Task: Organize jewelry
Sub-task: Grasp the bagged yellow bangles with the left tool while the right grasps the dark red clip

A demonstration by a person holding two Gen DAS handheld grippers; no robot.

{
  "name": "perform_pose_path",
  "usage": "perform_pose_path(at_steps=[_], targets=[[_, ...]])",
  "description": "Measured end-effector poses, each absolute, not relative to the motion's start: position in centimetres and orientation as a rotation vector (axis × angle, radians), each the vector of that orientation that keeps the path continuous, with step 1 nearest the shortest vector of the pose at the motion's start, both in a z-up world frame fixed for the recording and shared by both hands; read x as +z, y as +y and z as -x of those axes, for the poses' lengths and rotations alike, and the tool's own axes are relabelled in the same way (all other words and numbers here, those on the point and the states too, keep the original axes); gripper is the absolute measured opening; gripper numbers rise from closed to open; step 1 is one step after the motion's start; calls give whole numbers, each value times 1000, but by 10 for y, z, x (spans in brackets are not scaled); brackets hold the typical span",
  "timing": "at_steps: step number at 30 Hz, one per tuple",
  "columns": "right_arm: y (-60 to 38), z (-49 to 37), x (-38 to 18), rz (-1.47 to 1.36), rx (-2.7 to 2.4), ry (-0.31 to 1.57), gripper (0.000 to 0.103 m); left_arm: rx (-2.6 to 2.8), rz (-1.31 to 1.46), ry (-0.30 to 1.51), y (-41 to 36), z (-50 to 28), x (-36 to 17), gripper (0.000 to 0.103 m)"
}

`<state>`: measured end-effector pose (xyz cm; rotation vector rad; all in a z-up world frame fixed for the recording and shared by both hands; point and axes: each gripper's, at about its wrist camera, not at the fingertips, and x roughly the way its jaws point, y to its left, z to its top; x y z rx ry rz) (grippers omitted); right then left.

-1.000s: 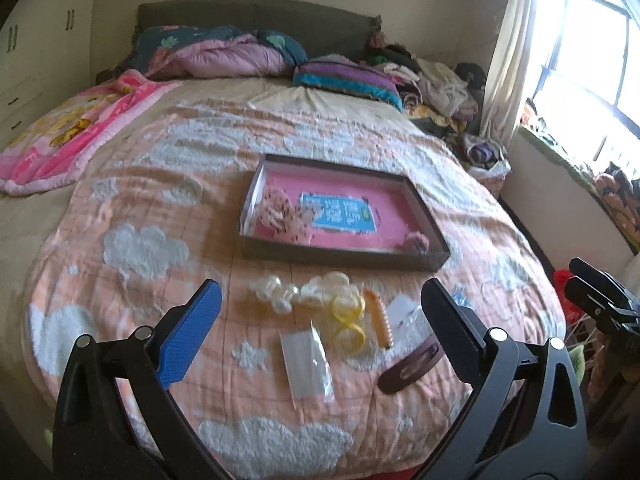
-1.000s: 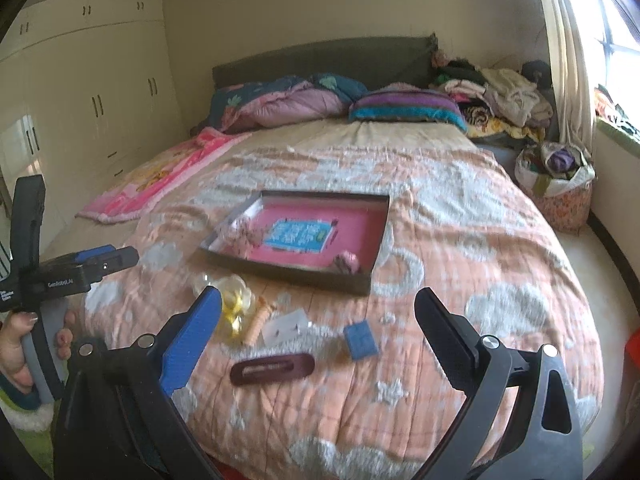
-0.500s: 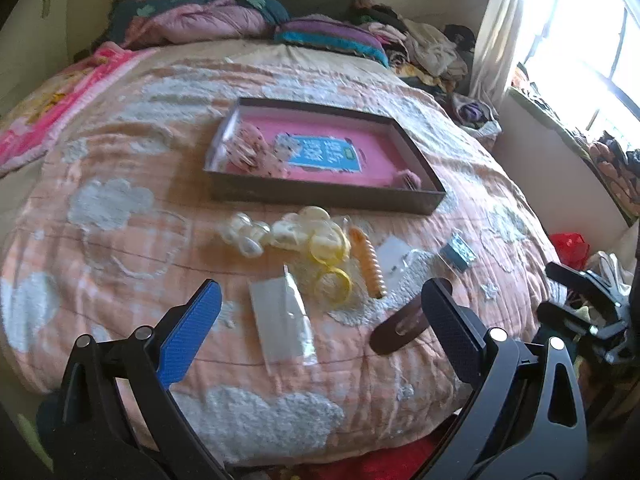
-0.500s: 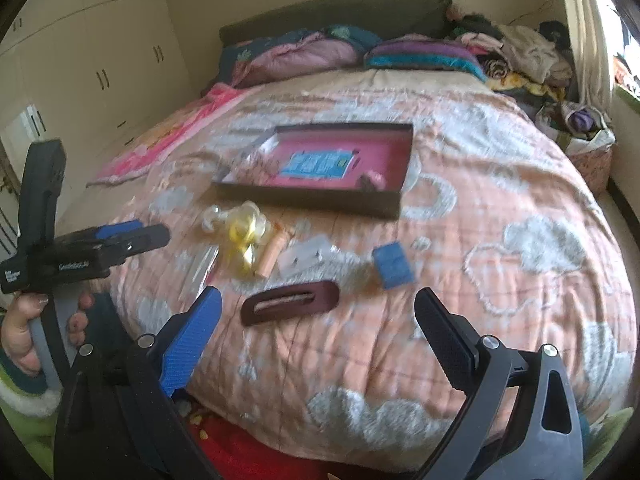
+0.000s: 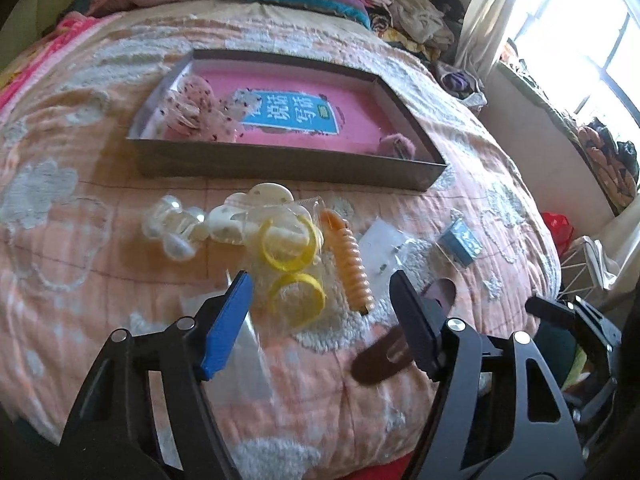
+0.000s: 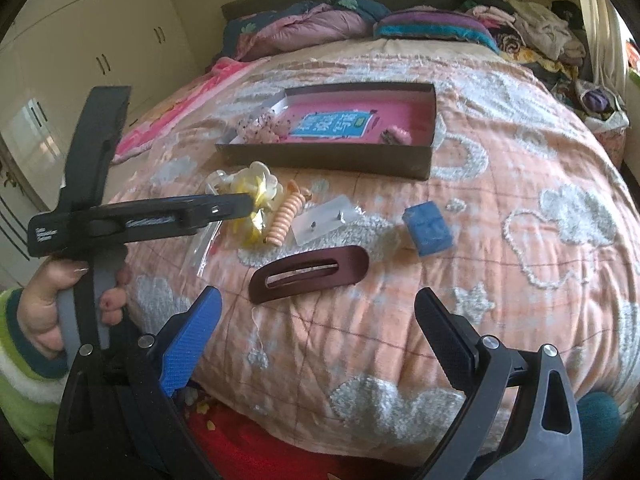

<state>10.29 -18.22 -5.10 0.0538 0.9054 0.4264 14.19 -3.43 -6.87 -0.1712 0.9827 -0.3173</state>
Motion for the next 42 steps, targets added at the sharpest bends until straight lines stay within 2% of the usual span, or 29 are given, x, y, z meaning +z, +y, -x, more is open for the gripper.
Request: perform_pose_path(at_steps=[8, 10, 11, 14, 18, 21, 24, 26, 32, 38, 42], targets=[[-171, -121, -78, -111, 412, 993, 96, -312, 202, 1045, -34, -168, -93, 61], [-169, -126, -86, -119, 404, 1013, 96, -309, 202, 1043, -34, -170, -96, 57], [-168, -128, -90, -126, 401, 1025, 96, -313, 212, 1043, -33, -171, -97, 47], [-165, -135, -99, -151, 403, 1056, 96, -313, 220, 1034, -32, -173, -97, 31], [-160, -142, -104, -195, 406, 1069, 95, -326, 239, 1010, -26, -173, -90, 29], [-159, -150, -105, -245, 402, 1076, 89, -333, 252, 988, -24, -170, -82, 28], [-157, -158, -108, -265, 374, 1075, 75, -339, 259, 956, -21, -167, -69, 28], [-156, -163, -108, -252, 377, 1057, 41, -339, 254, 937, -20, -165, -61, 28], [-160, -157, -103, -280, 440, 1027, 22, -329, 228, 899, -13, -160, -41, 28], [-174, -145, -86, -276, 500, 990, 9, -300, 248, 853, -1, -158, -25, 28], [-184, -144, -78, -342, 535, 978, 9, -286, 250, 845, 3, -157, -17, 28]])
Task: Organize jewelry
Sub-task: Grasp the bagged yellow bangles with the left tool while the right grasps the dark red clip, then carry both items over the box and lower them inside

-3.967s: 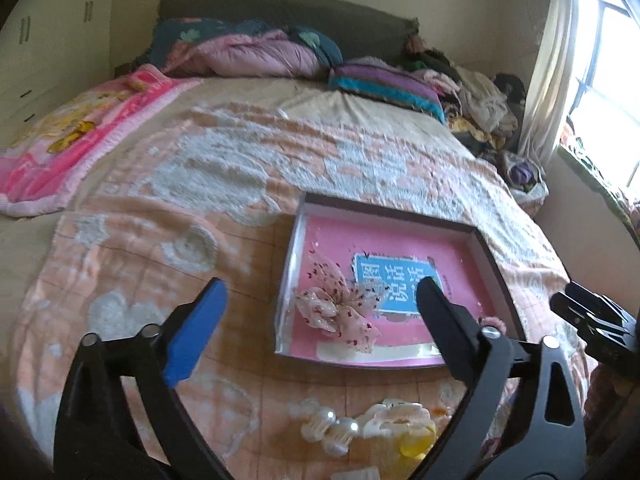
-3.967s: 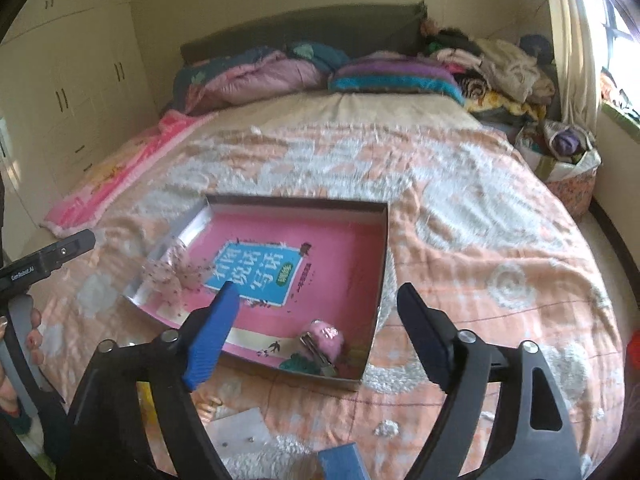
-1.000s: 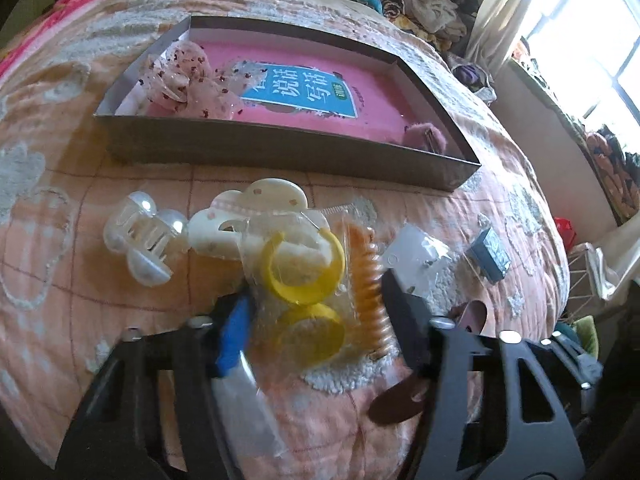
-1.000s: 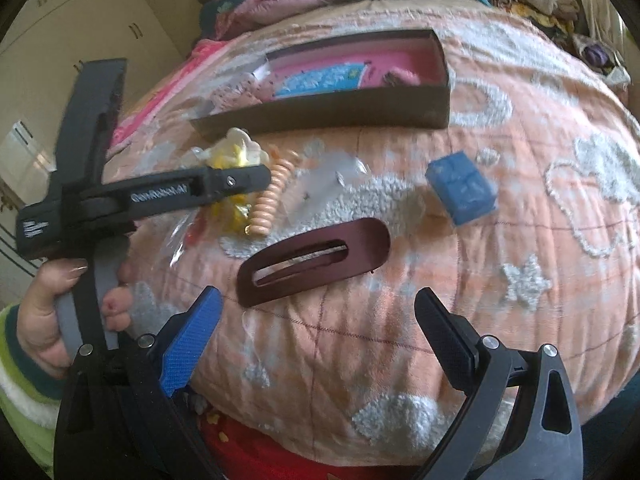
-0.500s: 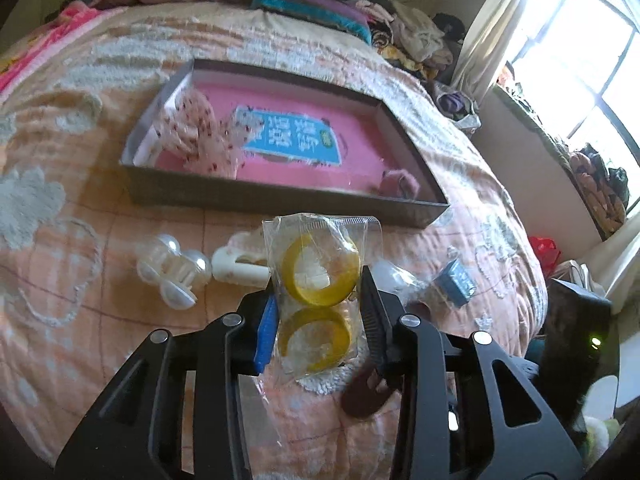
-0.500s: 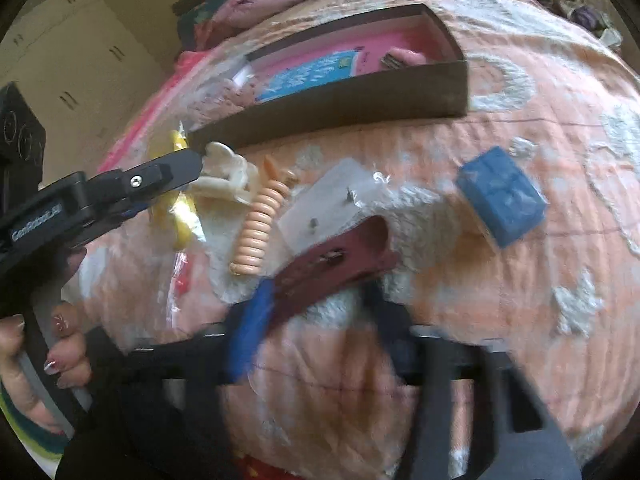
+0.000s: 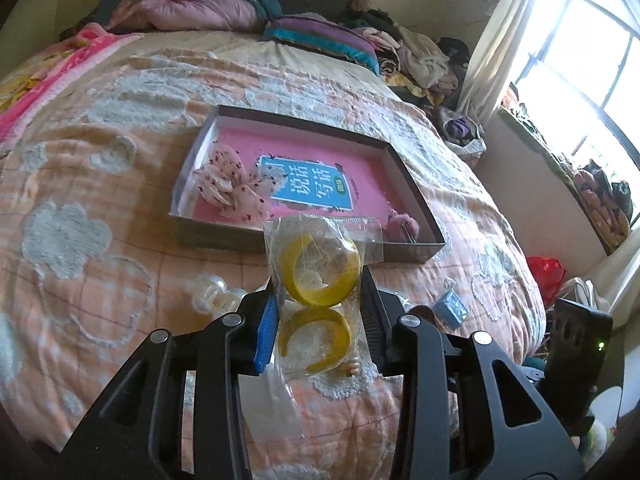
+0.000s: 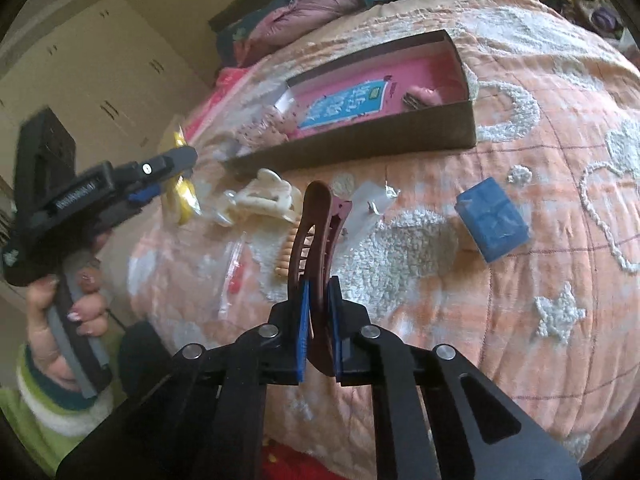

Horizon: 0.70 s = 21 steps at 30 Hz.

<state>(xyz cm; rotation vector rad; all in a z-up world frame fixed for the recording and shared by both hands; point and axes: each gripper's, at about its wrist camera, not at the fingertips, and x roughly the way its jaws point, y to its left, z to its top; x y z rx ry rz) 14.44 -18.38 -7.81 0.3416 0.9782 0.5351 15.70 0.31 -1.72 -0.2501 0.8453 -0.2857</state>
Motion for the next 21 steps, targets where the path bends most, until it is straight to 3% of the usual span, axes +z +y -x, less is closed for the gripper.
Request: perform_pose_path(at_steps=[21], targets=[[-238, -177, -4, -314, 460, 776, 9, -302, 215, 800, -12, -196, 13, 28]])
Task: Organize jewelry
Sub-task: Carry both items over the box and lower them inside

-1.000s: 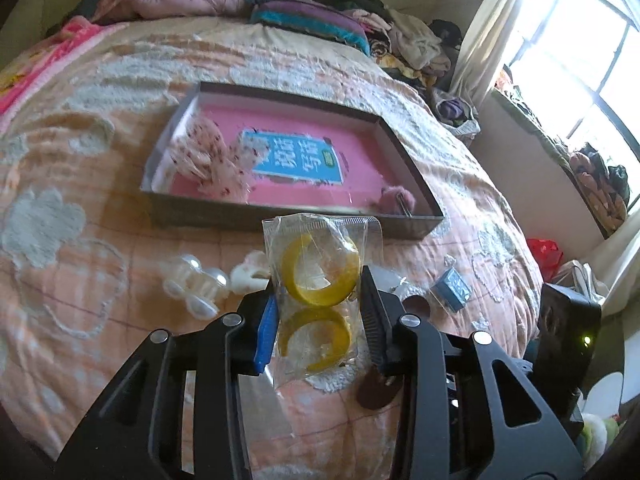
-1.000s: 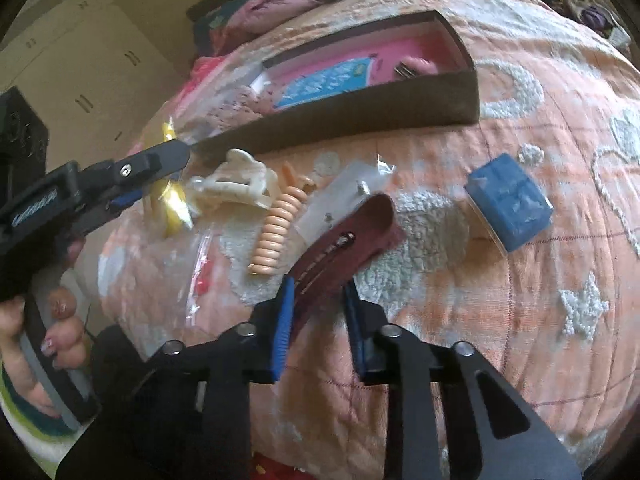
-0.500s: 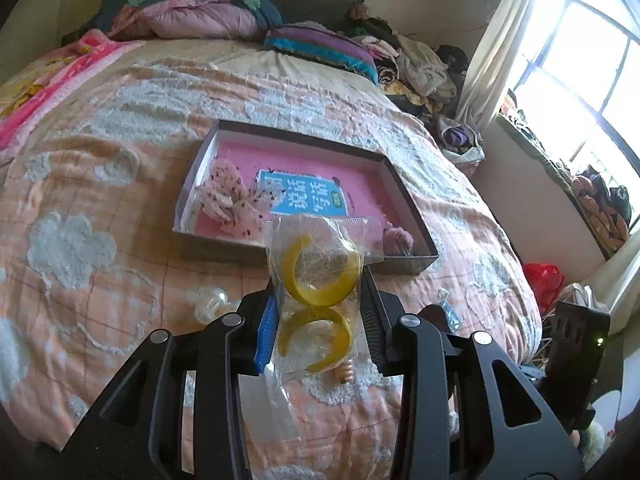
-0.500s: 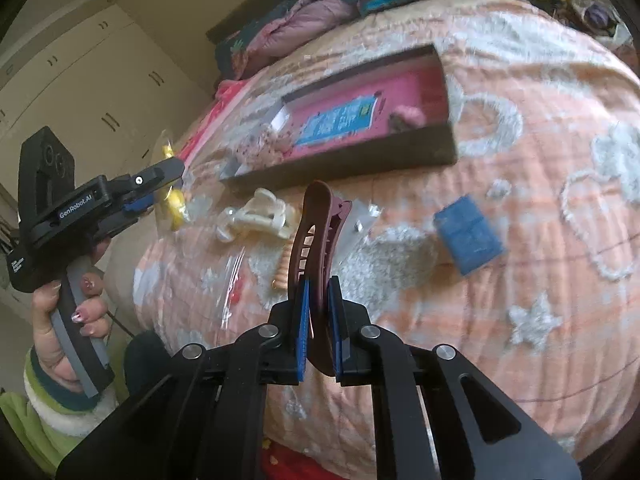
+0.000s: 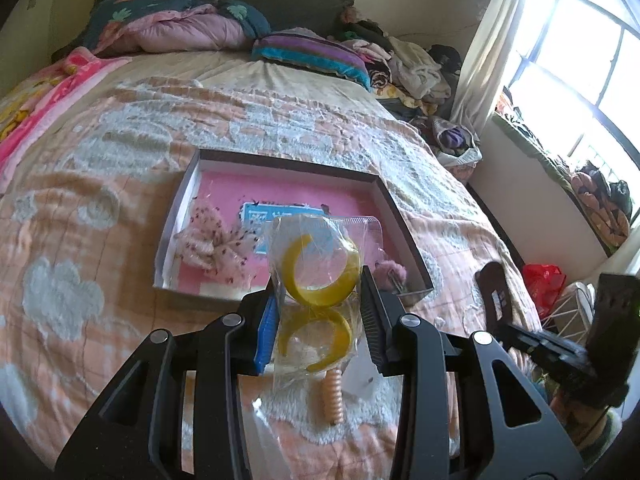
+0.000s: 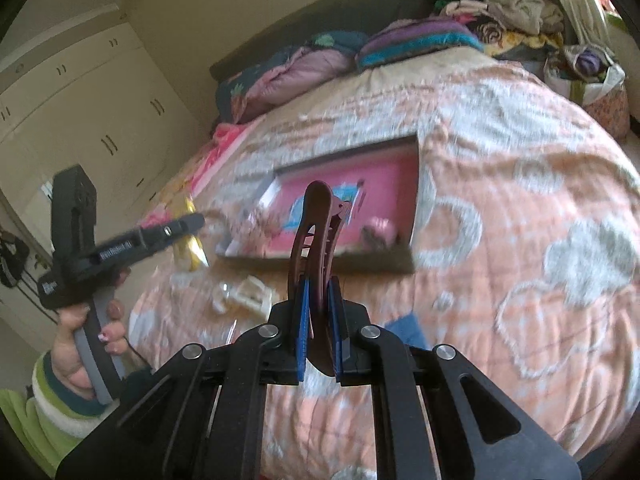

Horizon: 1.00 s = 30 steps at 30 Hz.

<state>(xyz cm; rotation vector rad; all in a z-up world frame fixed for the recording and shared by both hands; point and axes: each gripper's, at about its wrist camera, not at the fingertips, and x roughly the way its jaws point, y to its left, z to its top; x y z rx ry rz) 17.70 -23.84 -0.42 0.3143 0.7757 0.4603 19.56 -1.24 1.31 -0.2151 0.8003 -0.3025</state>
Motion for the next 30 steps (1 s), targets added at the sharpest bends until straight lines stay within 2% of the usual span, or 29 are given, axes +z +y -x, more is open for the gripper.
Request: perform_pose_path(at_steps=[14, 30], targets=[[-222, -238, 43, -255, 507, 681, 9, -279, 180, 816, -17, -236, 16, 28], [-218, -317, 25, -175, 462, 709, 9, -254, 129, 893, -44, -280, -18, 29]])
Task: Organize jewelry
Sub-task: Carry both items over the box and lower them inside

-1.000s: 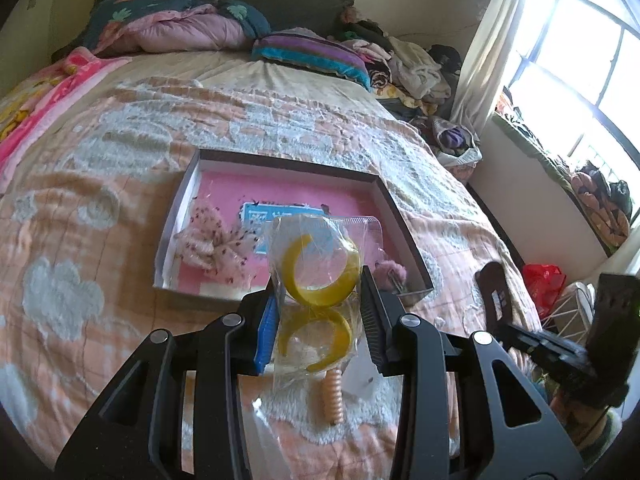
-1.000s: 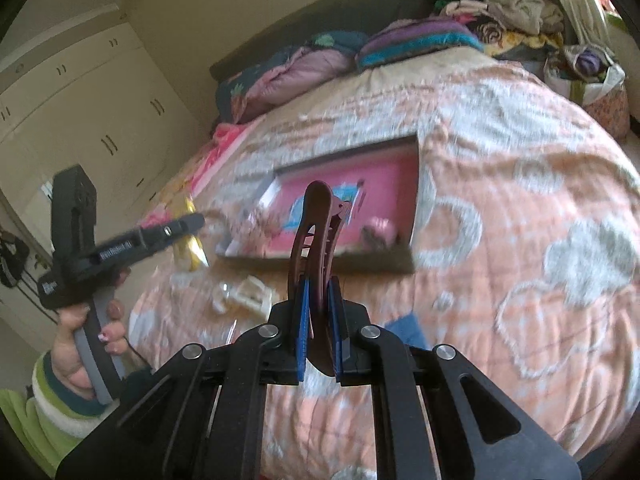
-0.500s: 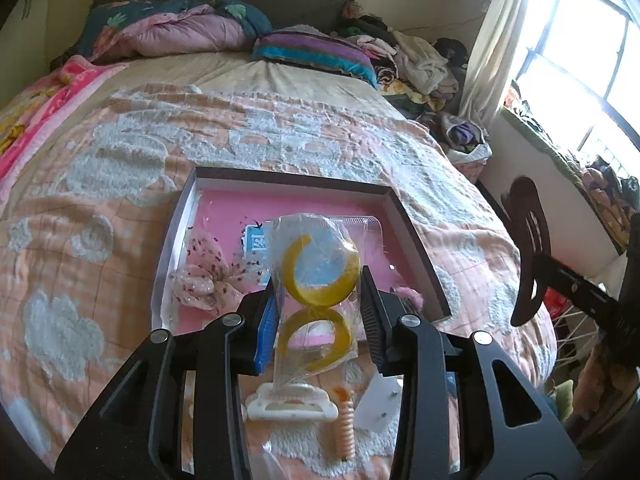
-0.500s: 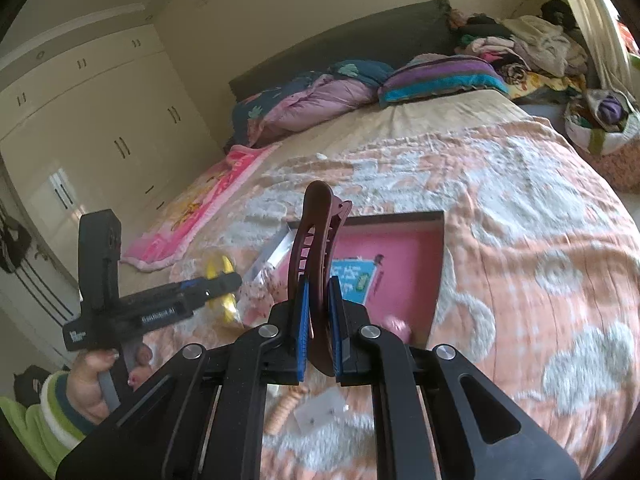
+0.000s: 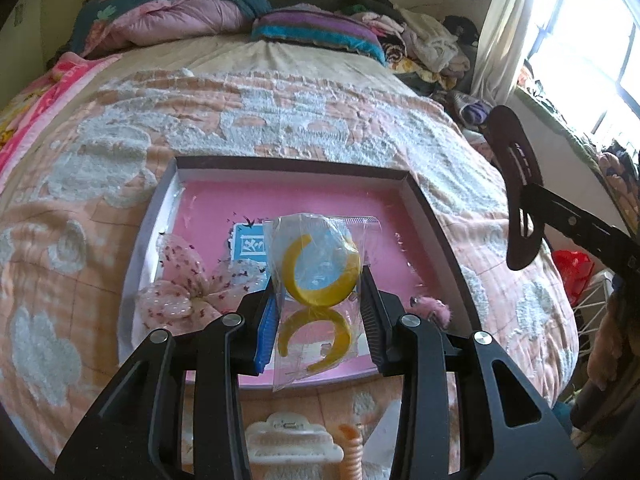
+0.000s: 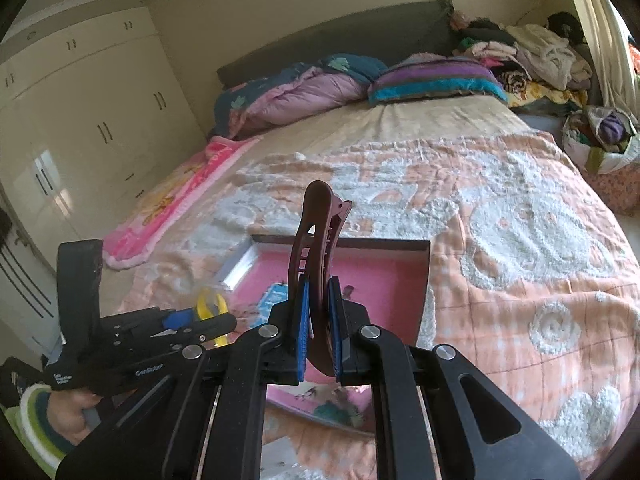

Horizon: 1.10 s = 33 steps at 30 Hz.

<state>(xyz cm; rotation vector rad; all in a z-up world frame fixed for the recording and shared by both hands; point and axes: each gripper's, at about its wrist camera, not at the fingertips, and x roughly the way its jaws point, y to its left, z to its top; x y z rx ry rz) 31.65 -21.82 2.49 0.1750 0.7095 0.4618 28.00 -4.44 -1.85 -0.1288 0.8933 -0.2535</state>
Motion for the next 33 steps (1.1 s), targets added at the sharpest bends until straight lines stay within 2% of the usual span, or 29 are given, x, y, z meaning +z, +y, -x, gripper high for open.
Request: perform_pose_path(at_steps=[16, 21, 30, 33], targets=[[-223, -336, -25, -133, 422, 787, 9, -247, 86, 988, -70, -291, -58, 31], [-220, -338, -43, -103, 411, 834, 9, -228, 59, 986, -73, -285, -61, 49], [-216, -341, -72, -103, 408, 912, 11, -174, 64, 934, -66, -272, -46, 65], [-216, -338, -72, -122, 423, 916, 18, -171, 75, 926, -66, -270, -43, 71]])
